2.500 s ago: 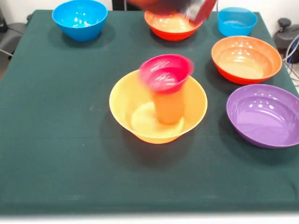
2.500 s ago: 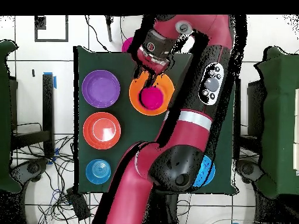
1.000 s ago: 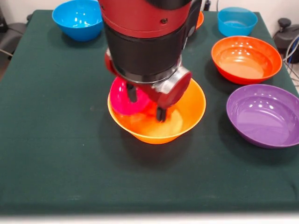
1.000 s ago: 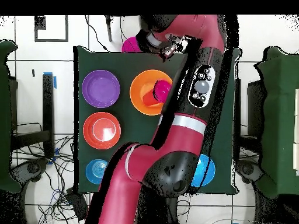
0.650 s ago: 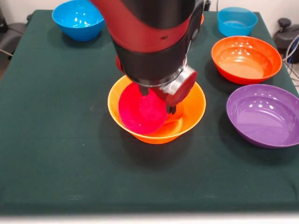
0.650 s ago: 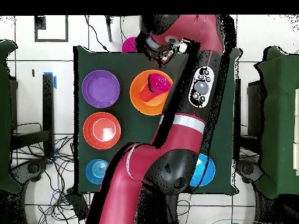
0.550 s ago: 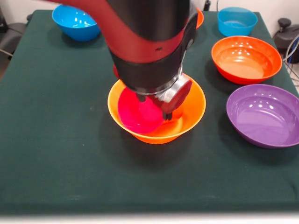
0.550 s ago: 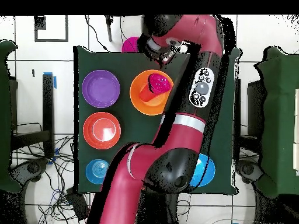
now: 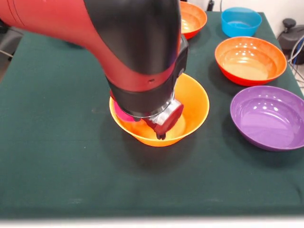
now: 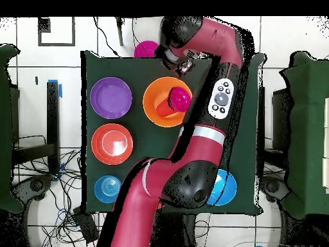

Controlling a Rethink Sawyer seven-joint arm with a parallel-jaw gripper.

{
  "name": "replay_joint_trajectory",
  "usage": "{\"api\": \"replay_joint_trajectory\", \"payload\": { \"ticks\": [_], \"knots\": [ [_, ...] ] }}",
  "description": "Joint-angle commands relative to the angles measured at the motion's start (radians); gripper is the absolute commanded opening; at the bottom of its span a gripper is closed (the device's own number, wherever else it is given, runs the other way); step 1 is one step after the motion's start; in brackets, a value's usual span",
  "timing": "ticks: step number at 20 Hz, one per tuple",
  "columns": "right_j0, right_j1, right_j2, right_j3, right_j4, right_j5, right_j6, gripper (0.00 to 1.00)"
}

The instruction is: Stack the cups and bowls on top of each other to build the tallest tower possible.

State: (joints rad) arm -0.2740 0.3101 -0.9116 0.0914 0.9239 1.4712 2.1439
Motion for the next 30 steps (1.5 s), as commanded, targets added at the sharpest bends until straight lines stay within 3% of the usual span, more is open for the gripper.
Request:
{"api": "replay_joint_trajectory", "payload": {
  "ticks": [1,7,11,27,28,30],
  "knots": [
    [0.0,0.047,0.108,0.04,-0.043,-0.037,-0.266,1.0],
    [0.001,0.047,0.126,0.054,-0.056,-0.037,-0.244,1.0],
    [-0.003,0.039,0.117,0.054,-0.055,0.013,-0.247,1.0],
    [0.005,0.068,0.14,0.055,-0.077,-0.057,-0.224,1.0],
    [0.003,0.07,0.134,0.051,-0.071,-0.053,-0.223,0.0],
    [0.009,0.064,0.147,0.062,-0.084,-0.06,-0.221,0.0]
  ]
}}
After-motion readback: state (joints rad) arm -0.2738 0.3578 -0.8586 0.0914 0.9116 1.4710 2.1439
